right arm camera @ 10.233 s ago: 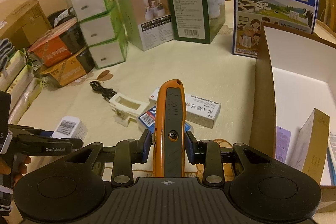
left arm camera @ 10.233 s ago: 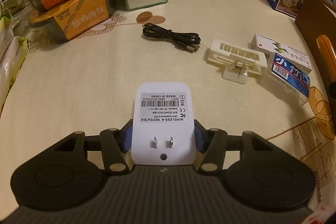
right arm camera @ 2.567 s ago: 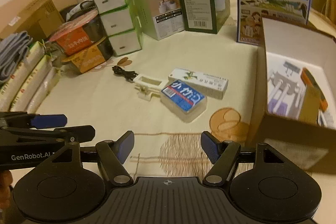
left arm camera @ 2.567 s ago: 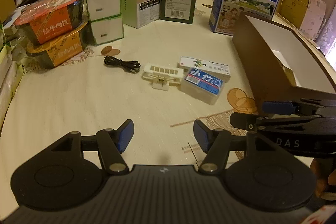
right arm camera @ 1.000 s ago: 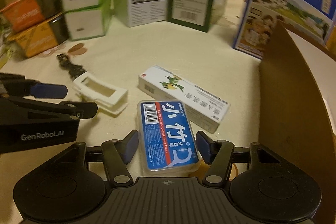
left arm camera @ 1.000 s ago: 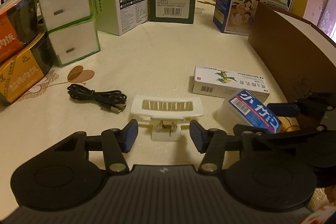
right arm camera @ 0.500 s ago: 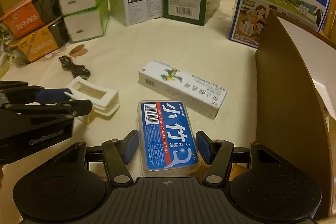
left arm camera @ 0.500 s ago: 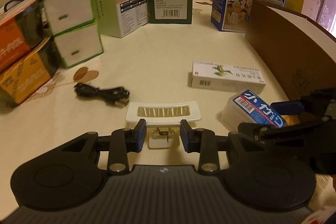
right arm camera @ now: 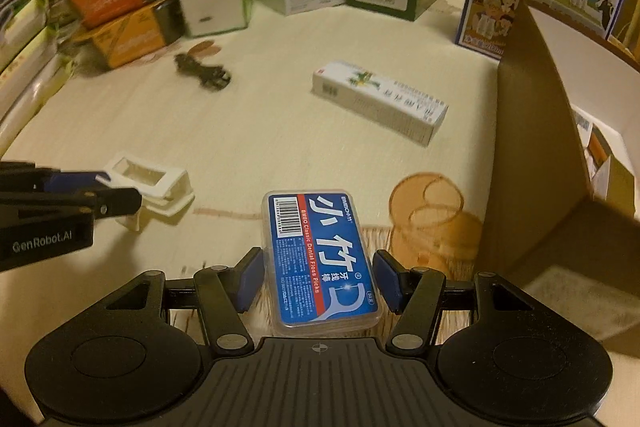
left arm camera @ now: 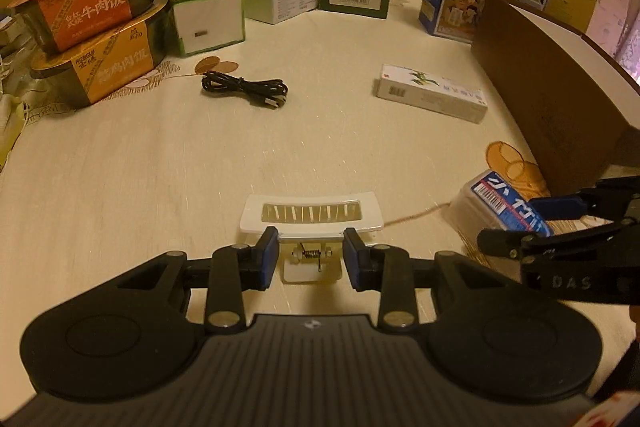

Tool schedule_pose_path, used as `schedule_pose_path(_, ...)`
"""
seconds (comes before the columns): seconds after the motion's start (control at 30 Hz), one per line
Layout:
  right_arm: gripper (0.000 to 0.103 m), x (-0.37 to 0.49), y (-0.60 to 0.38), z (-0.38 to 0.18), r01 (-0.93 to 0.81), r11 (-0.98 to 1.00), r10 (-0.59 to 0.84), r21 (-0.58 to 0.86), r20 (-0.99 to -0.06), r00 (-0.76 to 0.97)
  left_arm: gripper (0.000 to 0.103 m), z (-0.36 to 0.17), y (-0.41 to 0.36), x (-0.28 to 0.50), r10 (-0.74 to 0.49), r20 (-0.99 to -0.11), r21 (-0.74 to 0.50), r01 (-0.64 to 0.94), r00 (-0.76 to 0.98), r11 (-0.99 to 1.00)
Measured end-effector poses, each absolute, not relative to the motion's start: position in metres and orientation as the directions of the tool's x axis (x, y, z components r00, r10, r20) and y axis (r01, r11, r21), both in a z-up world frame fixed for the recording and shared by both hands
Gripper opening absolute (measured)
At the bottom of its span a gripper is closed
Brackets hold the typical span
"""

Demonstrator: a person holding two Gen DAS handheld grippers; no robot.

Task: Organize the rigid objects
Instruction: 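Grasp the white clip holder with the left tool while the right tool grasps the blue toothpick box, then lift and carry the clip holder and toothpick box over the brown box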

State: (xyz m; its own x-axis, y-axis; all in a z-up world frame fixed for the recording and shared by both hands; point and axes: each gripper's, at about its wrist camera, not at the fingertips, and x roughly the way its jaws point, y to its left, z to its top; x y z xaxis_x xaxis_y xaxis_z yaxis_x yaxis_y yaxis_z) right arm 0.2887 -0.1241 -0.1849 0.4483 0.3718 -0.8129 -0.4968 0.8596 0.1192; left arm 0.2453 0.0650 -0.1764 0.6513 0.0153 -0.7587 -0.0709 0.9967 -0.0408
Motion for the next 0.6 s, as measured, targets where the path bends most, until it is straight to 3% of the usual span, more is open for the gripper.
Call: schedule_pose_path(0.6,0.057,0.296,-0.113,-0.189,-0.534,0.838,0.374,0.110,-0.828,0.417,0.030,-0.183,0.055,0.241,0.030,-0.768,-0.016,-0.065,0.640,0.998)
